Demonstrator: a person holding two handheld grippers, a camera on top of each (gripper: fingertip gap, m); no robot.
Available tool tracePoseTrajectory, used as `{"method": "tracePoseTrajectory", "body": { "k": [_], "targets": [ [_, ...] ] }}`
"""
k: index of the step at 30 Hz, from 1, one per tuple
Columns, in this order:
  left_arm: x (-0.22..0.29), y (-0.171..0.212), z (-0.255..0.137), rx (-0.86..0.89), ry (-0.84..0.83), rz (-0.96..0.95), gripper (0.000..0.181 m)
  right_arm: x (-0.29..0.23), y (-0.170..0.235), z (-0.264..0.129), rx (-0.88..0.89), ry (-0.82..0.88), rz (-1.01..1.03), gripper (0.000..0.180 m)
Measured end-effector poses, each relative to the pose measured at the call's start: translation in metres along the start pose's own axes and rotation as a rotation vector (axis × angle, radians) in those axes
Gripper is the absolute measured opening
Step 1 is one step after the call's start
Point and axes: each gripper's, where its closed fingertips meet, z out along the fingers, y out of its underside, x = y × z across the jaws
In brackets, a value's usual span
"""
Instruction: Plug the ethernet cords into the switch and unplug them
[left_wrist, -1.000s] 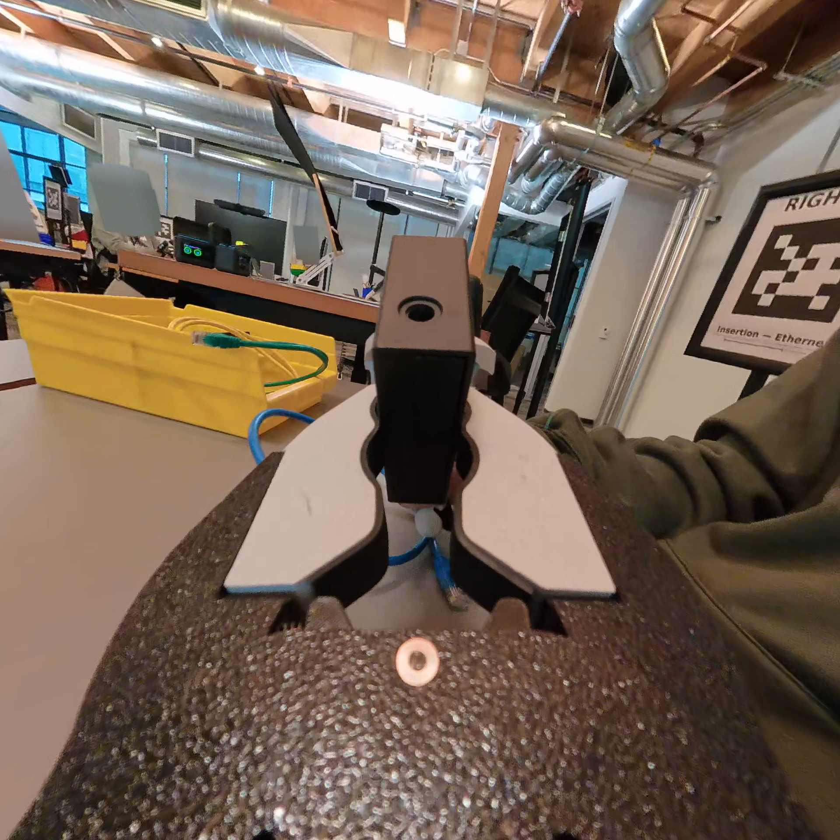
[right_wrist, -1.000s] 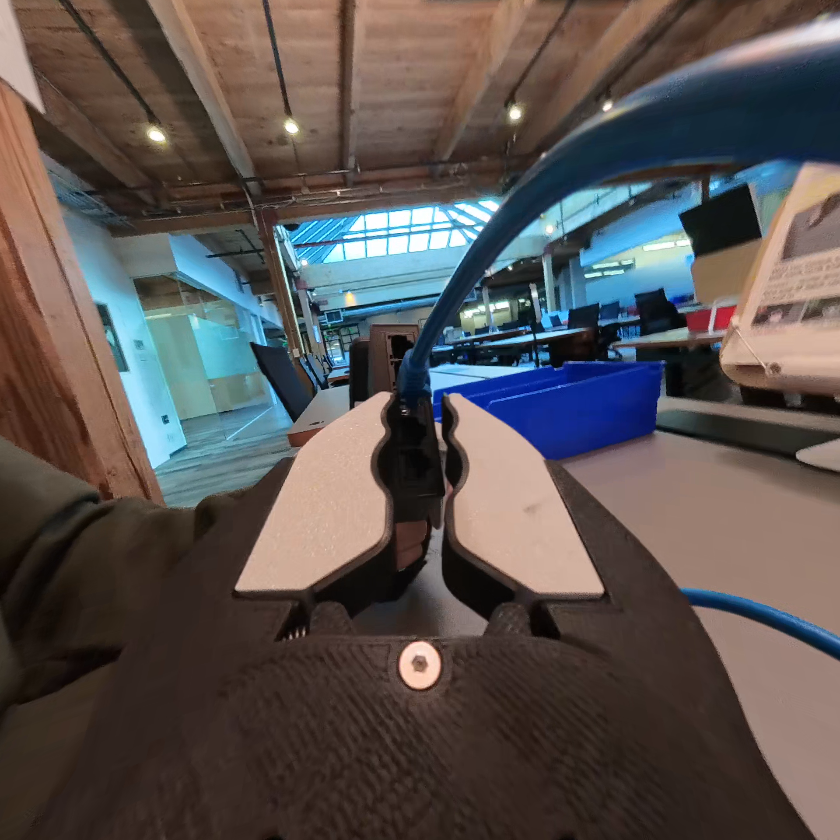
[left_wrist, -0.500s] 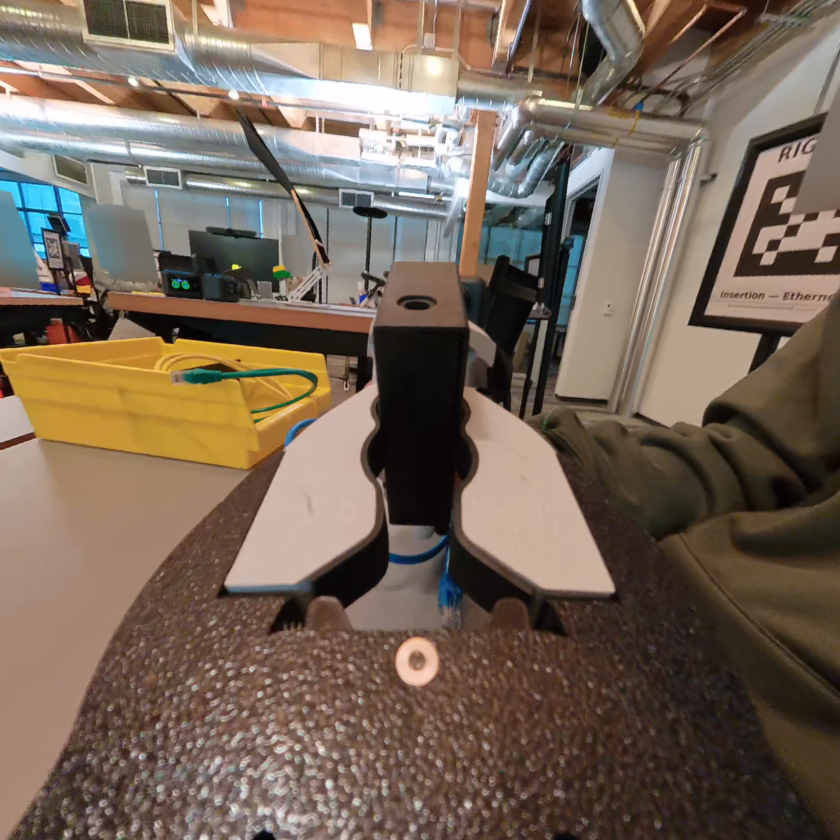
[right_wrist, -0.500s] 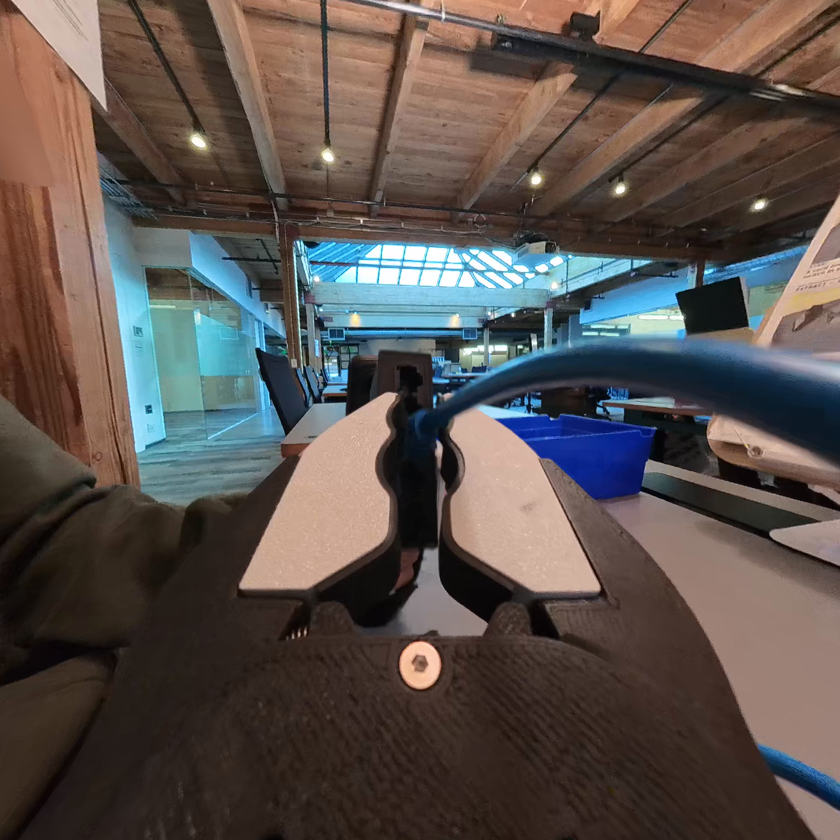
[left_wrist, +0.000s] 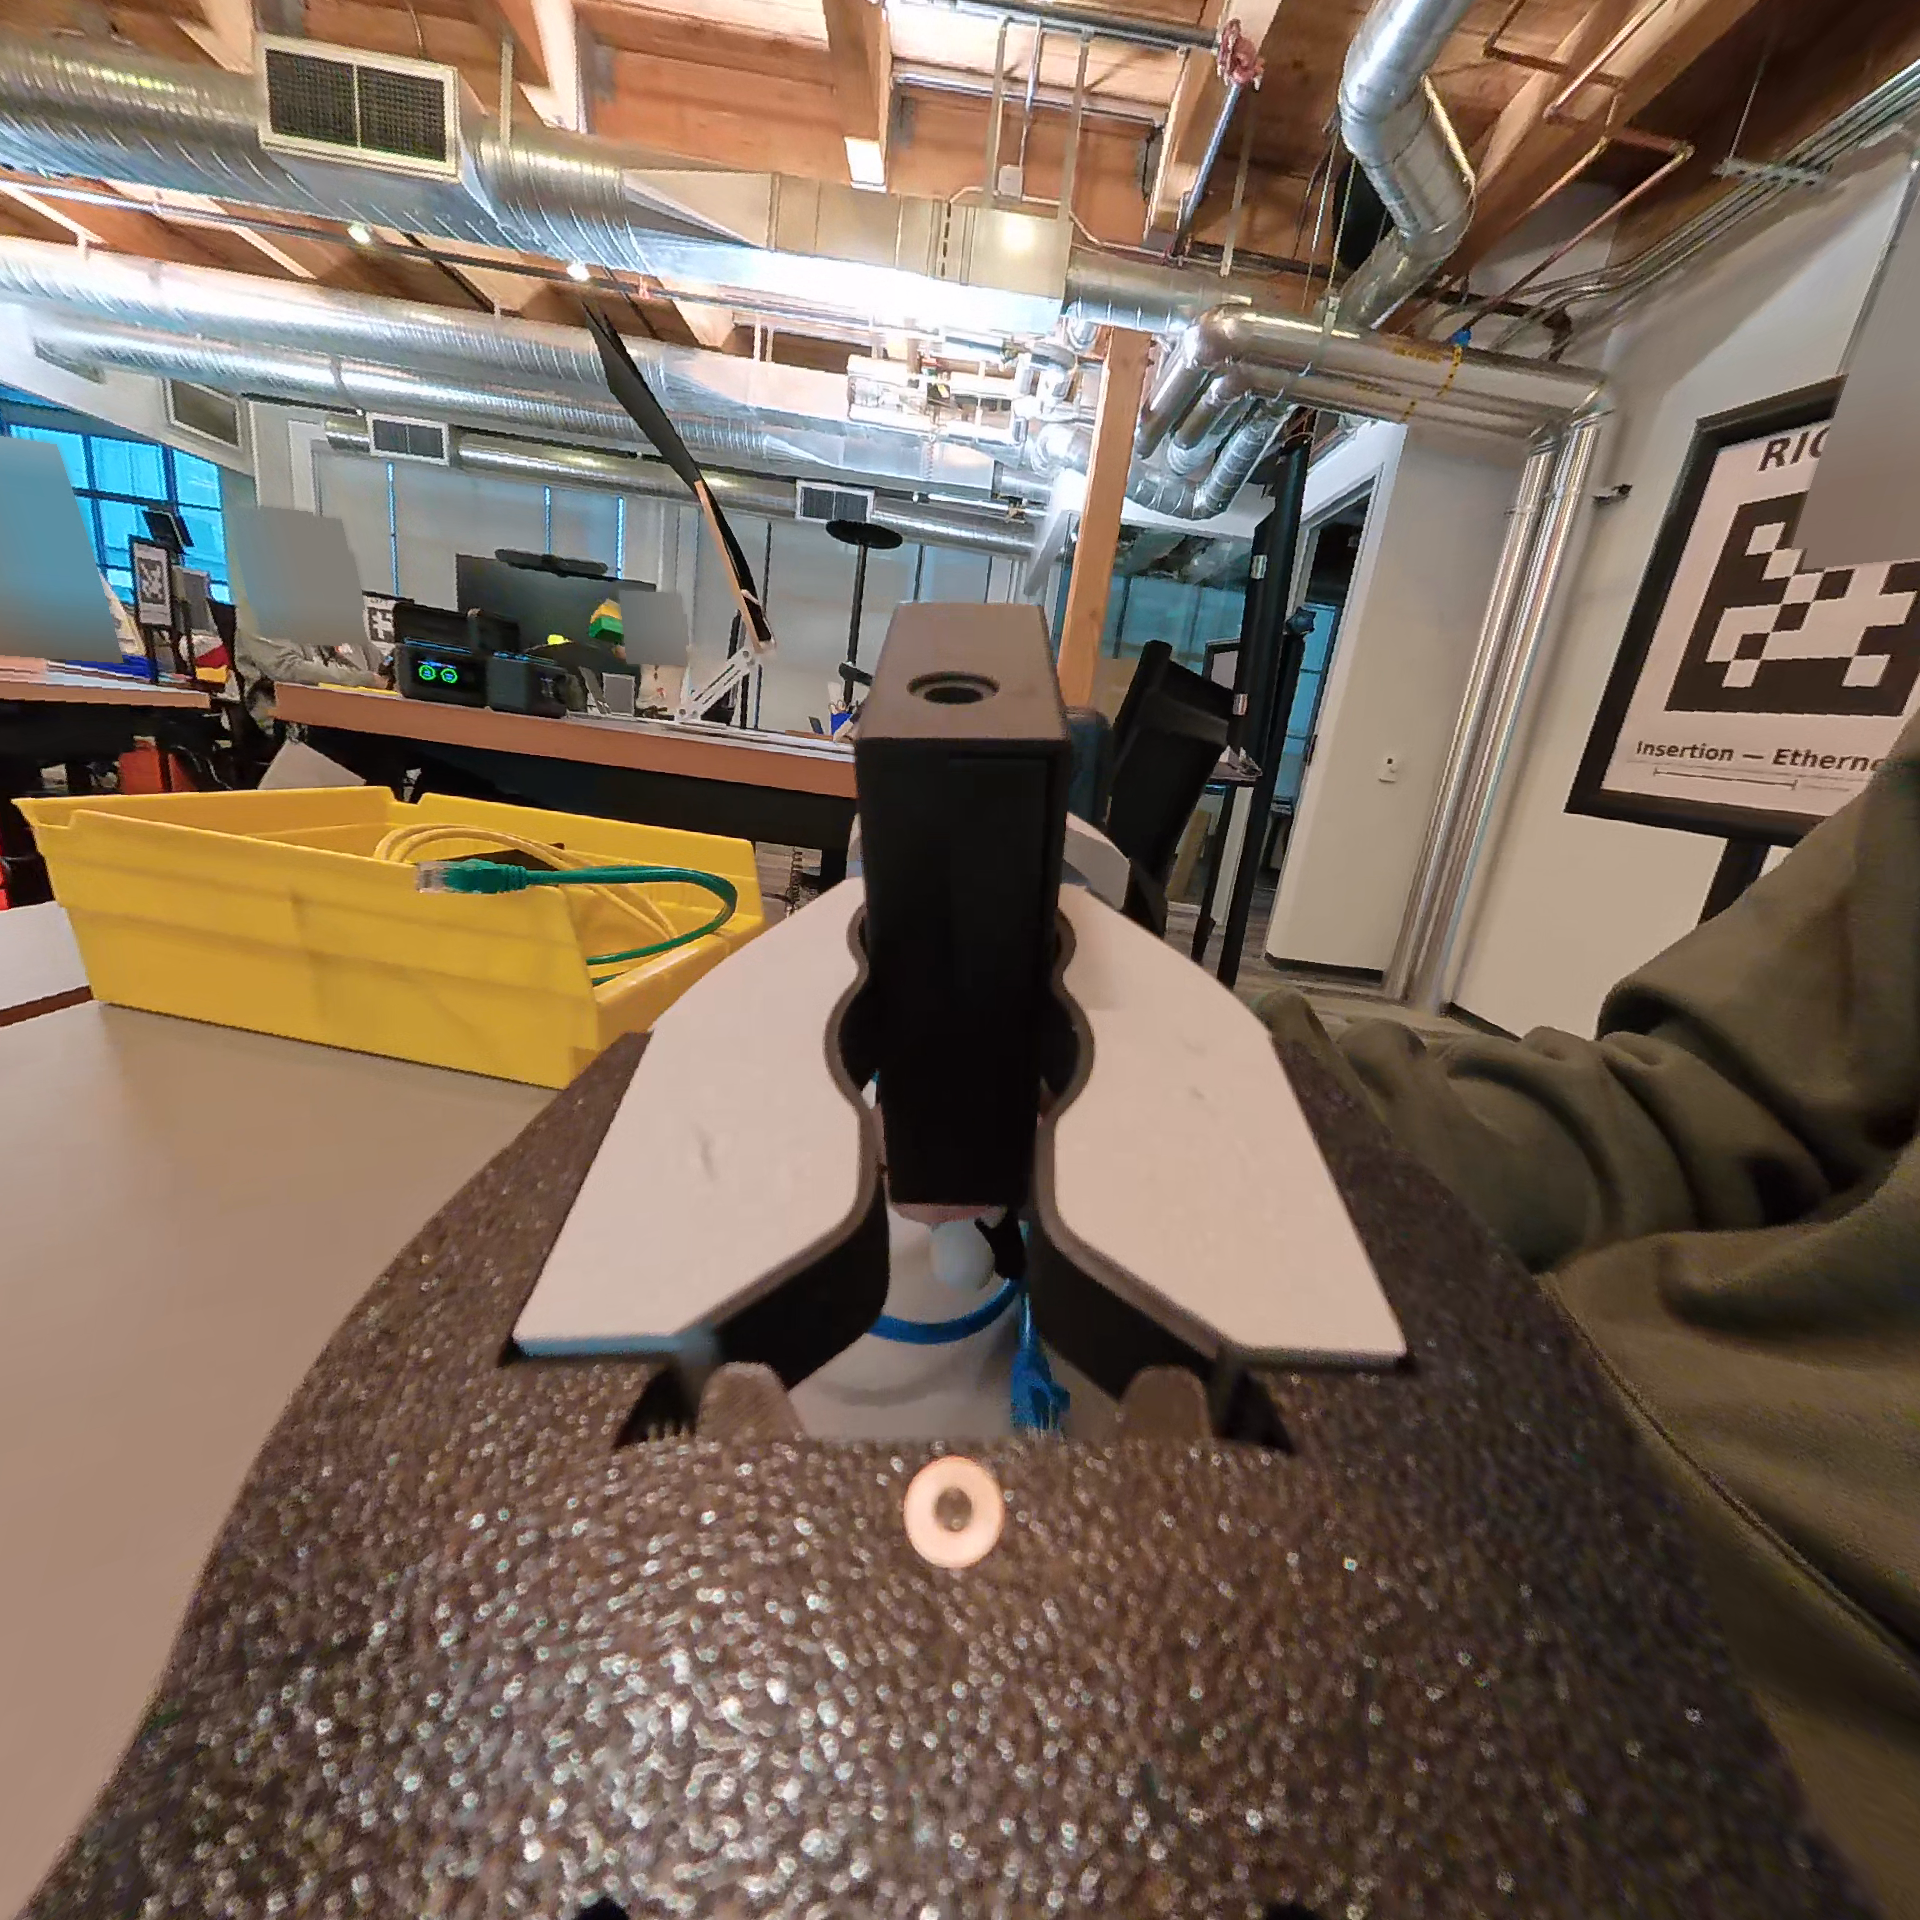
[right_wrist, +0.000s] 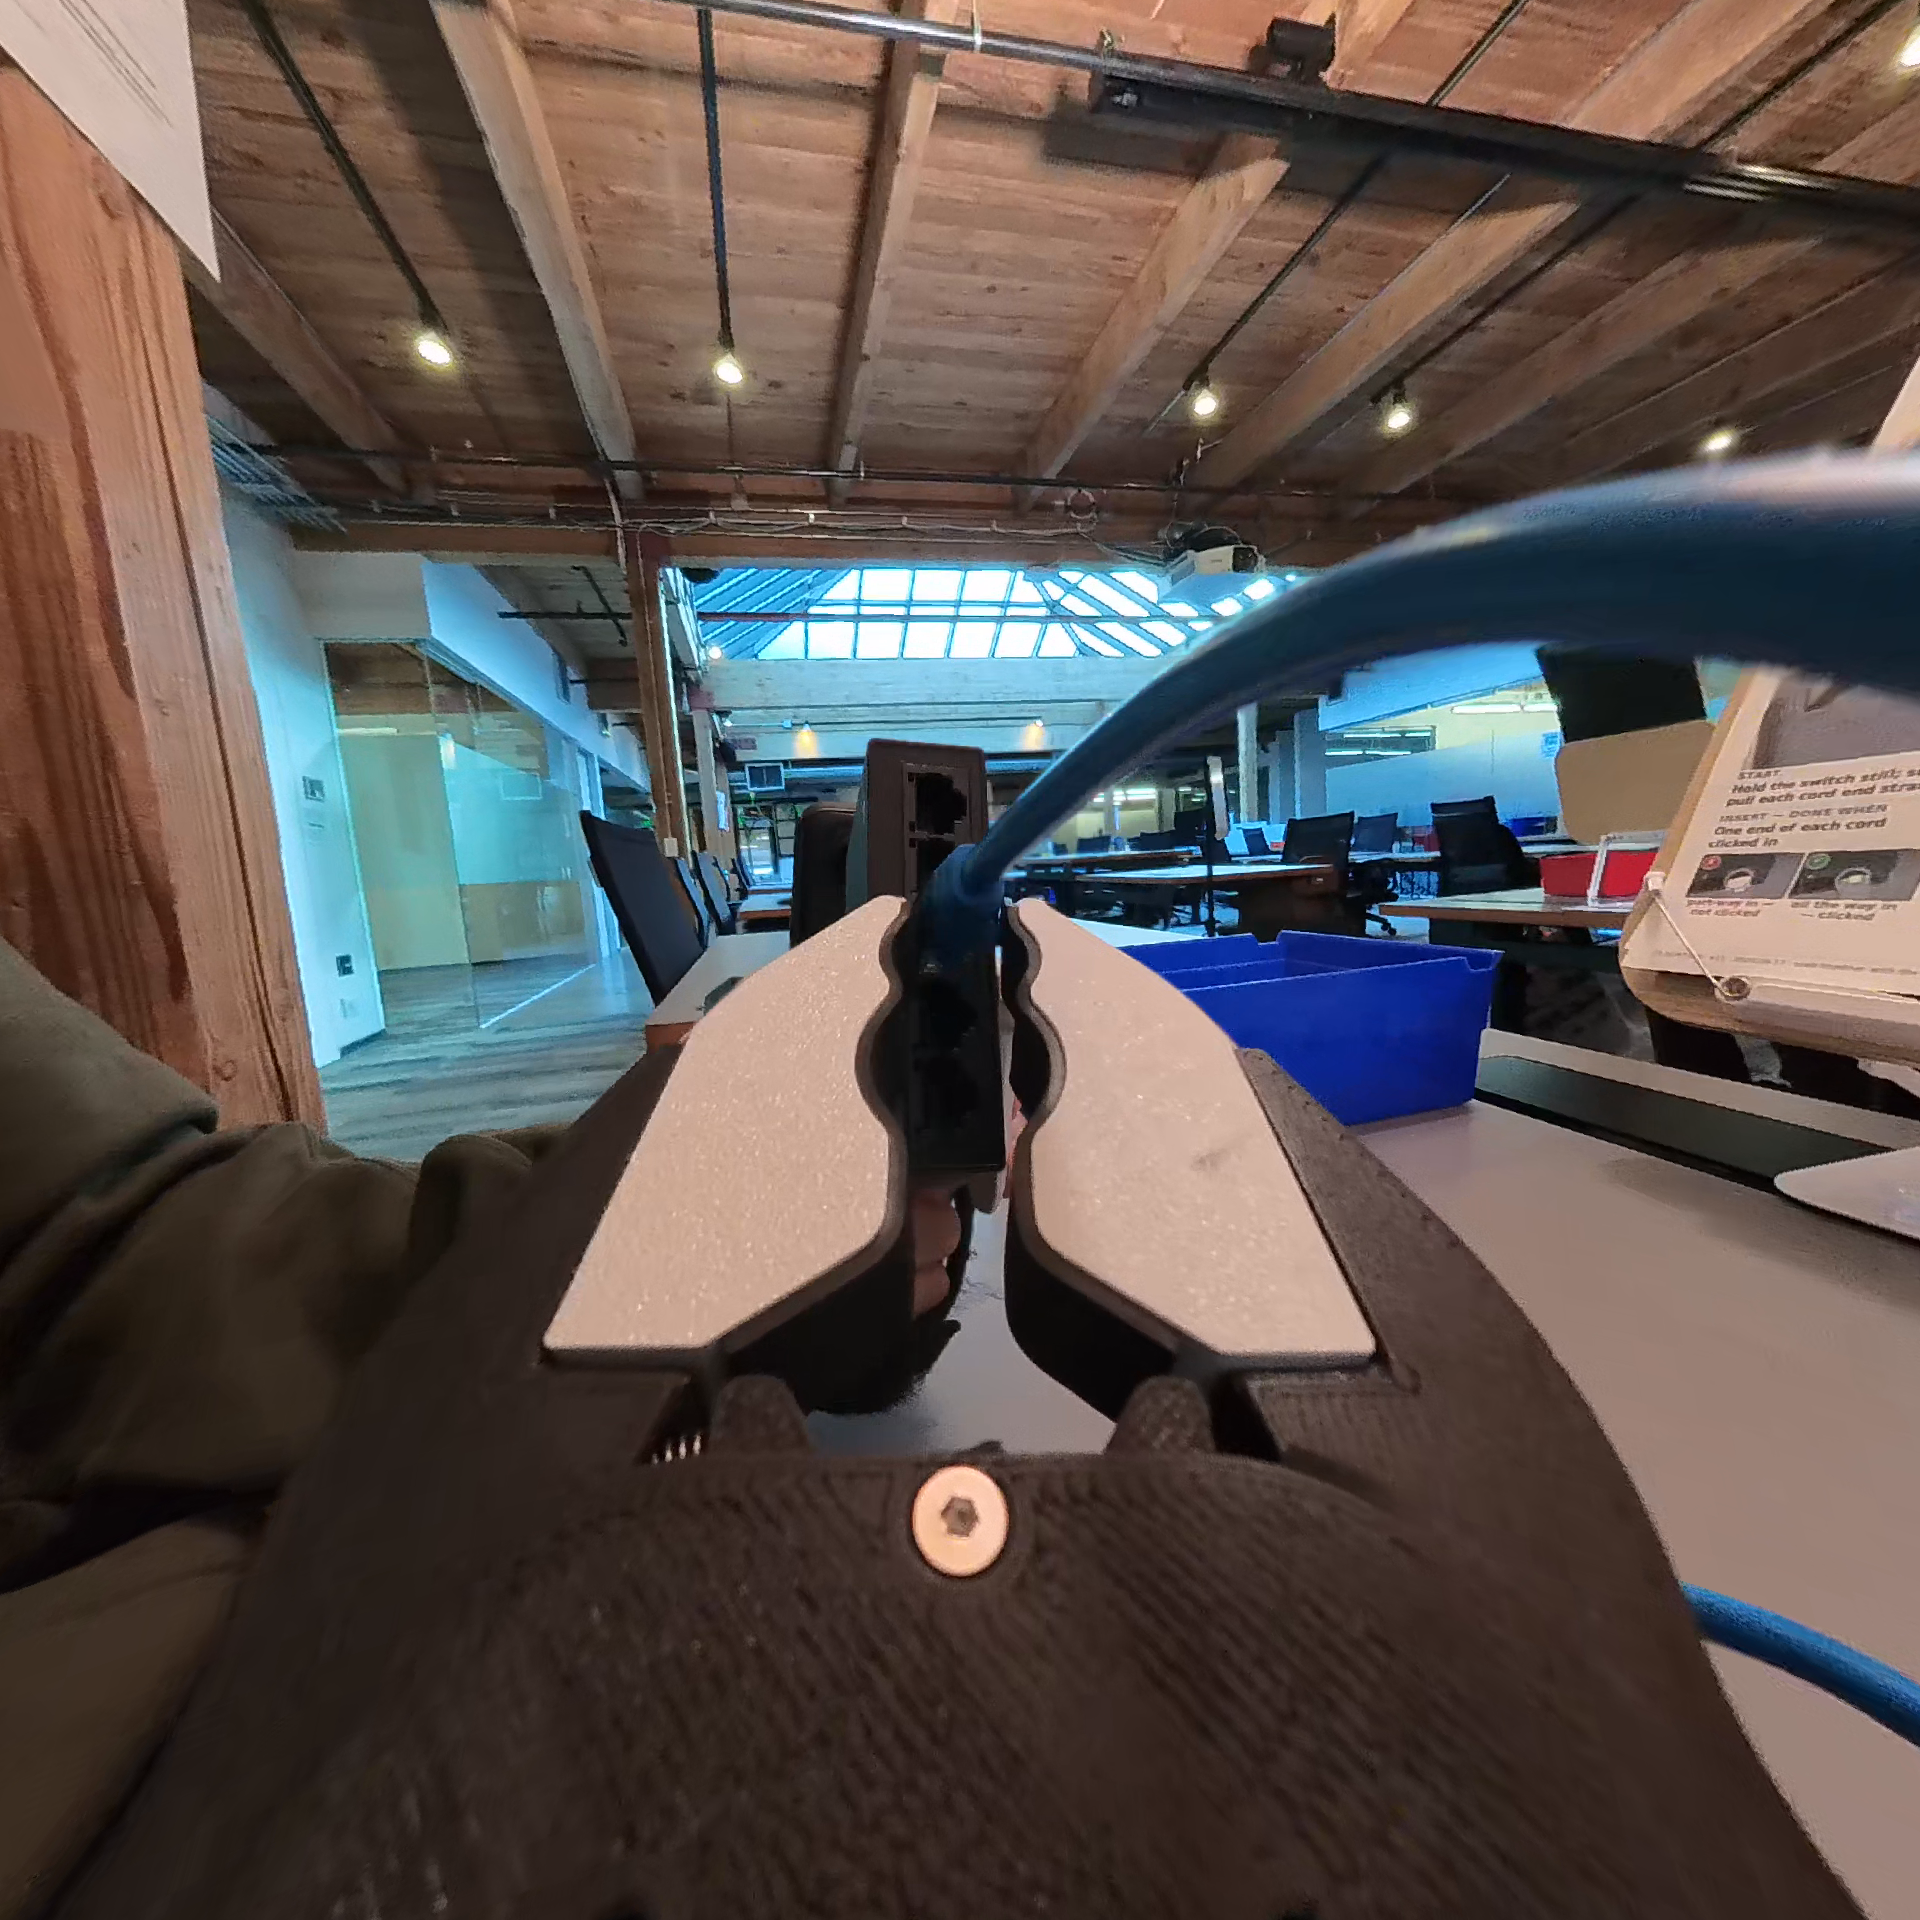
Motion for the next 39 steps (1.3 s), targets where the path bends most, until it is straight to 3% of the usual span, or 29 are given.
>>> {"method": "tracePoseTrajectory", "body": {
  "k": [30, 39],
  "targets": [
    [-0.0033, 0.0034, -0.0011, -0.024, -0.037, 0.016, 0.027, 0.004, 0.004, -0.0011, 0.006, 0.028, 0.108, 0.016],
    [-0.0009, 0.0016, -0.0014, 0.014, 0.005, -0.05, 0.028, 0.0015, 0.0046, -0.0009, -0.037, 0.054, 0.018, 0.015]
  ]
}}
